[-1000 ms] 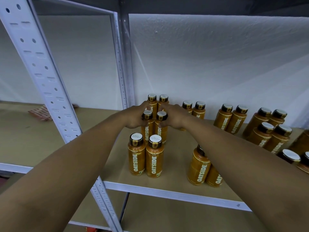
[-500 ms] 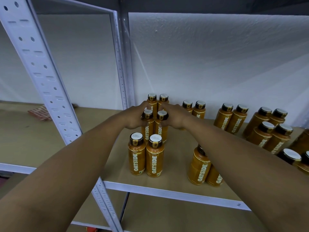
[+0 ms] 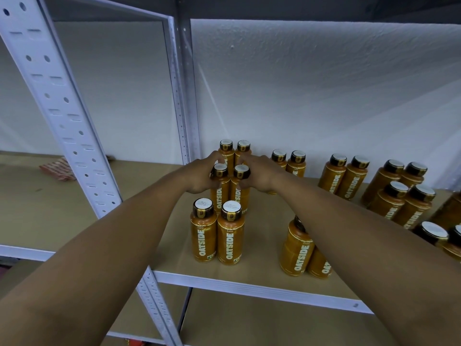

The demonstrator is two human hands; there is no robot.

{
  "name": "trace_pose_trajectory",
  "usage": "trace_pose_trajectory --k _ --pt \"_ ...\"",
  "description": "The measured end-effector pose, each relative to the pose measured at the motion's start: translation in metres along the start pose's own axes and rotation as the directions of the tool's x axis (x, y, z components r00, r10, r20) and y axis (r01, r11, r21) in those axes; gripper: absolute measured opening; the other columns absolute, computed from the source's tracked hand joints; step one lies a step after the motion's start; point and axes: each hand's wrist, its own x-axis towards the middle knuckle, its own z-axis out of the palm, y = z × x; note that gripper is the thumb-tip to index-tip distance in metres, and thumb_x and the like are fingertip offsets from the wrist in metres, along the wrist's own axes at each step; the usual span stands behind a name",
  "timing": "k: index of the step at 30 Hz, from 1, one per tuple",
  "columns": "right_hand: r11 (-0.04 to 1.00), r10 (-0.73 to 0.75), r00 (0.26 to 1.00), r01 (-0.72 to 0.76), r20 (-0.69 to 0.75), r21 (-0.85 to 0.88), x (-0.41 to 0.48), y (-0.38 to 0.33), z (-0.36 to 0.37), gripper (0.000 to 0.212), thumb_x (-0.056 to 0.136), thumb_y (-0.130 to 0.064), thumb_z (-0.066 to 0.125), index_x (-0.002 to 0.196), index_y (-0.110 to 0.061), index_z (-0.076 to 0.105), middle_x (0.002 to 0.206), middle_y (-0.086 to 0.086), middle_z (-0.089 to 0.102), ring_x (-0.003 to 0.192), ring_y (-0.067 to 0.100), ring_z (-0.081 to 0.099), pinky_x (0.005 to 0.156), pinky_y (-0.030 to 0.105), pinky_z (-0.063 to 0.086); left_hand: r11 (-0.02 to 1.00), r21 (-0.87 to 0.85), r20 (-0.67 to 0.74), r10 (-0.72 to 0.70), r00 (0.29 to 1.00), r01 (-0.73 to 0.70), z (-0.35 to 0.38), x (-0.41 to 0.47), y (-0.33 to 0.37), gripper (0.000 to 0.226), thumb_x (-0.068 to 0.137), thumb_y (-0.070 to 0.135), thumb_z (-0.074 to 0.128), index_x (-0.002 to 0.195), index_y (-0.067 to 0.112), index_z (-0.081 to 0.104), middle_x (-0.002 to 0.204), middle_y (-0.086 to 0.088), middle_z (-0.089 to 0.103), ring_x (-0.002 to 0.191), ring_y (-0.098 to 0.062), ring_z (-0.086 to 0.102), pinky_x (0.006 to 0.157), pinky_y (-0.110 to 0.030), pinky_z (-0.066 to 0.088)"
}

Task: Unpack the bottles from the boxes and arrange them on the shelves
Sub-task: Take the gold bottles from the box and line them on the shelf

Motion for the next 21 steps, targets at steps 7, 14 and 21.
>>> trace_pose_trajectory --k 7,14,21 --pt "1.0 -0.015 1.0 0.015 -0.018 -0.014 -0.0005 -0.0001 0.0017 0.063 0.085 -0.032 0.08 0.136 -0.024 0.045 0.129 0.009 0.062 0.106 0.027 0.06 0.073 0.032 0.044 1.0 -0.014 0.0 0.009 1.0 -0.009 0.0 0.0008 -0.0008 0.061 0.093 0.024 0.072 0.136 0.031 0.029 0.126 -0.006 0.06 0.105 -0.026 0.062 0.086 -0.043 0.057" --pt "1.0 -0.022 0.999 0.021 -0.024 -0.018 0.001 0.0018 0.0026 0.062 0.083 -0.033 0.081 0.133 -0.025 0.045 0.125 0.009 0.063 0.097 0.023 0.057 0.072 0.033 0.046 1.0 -0.013 -0.011 0.023 1.0 -0.023 0.0017 0.0023 -0.0024 0.059 0.093 0.023 0.072 0.134 0.031 0.029 0.121 -0.005 0.06 0.098 -0.023 0.062 0.076 -0.034 0.054" --pt "0.999 -0.032 0.999 0.032 -0.014 -0.024 0.0013 0.0035 0.0025 0.062 0.084 -0.033 0.08 0.134 -0.025 0.045 0.125 0.008 0.063 0.094 0.021 0.054 0.07 0.031 0.041 1.0 -0.01 -0.014 0.021 1.0 -0.021 0.0021 0.003 -0.0038 0.059 0.093 0.025 0.072 0.132 0.032 0.03 0.121 -0.005 0.06 0.098 -0.023 0.063 0.077 -0.035 0.055"
